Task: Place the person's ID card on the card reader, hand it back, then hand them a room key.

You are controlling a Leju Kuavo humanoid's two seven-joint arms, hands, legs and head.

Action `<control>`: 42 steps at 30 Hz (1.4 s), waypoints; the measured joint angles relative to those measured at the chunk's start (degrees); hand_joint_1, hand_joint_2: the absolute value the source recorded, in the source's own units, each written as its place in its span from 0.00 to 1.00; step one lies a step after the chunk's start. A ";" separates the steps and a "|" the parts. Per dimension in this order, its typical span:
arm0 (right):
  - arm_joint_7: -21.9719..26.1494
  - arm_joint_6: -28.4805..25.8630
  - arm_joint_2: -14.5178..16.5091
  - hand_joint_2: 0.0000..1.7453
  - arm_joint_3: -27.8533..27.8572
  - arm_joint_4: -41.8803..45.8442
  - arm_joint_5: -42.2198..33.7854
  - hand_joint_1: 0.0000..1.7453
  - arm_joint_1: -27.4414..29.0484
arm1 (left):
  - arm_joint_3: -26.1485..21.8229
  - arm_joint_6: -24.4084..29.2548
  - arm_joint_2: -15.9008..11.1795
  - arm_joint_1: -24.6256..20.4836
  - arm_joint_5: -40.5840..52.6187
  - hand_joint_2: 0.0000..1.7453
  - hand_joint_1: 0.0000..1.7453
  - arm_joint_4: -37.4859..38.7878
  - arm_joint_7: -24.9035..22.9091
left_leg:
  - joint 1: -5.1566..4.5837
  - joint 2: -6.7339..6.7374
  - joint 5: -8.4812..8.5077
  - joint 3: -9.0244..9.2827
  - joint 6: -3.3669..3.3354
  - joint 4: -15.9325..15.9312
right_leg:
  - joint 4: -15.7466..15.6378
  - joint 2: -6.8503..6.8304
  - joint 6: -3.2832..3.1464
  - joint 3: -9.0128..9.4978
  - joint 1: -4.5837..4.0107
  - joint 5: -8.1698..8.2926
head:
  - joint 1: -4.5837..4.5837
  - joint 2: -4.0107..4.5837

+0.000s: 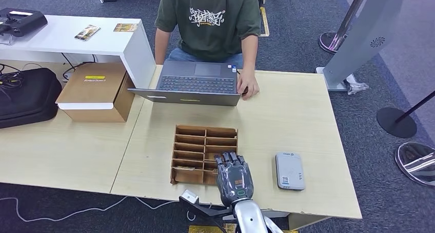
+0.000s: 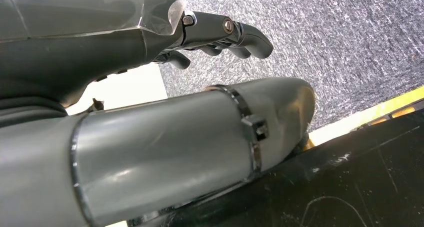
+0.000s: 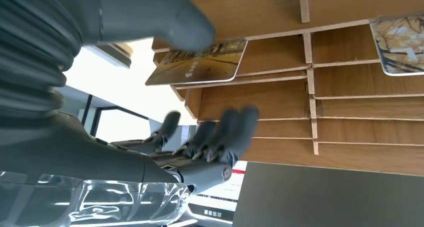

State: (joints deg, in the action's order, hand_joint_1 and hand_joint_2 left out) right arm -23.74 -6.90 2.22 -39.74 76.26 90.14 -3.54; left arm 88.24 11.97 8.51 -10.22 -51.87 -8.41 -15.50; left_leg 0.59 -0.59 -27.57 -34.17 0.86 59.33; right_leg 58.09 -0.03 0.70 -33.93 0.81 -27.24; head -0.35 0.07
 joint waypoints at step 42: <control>-8.38 -10.92 -3.92 1.00 0.26 9.60 0.00 1.00 -0.70 | 0.00 0.72 0.05 0.04 0.78 0.00 0.00 0.00 0.80 | -0.02 0.00 0.00 0.01 0.00 0.01 | -0.01 0.00 0.01 0.01 0.02 0.01 | 0.00 0.00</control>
State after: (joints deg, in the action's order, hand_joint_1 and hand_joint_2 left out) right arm -32.13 -17.81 -1.69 -39.47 85.86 90.14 -4.23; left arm 88.24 12.69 8.56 -10.18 -51.09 -8.41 -14.69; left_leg 0.58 -0.59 -27.57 -34.17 0.86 59.34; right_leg 58.08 -0.03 0.71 -33.92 0.83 -27.23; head -0.35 0.07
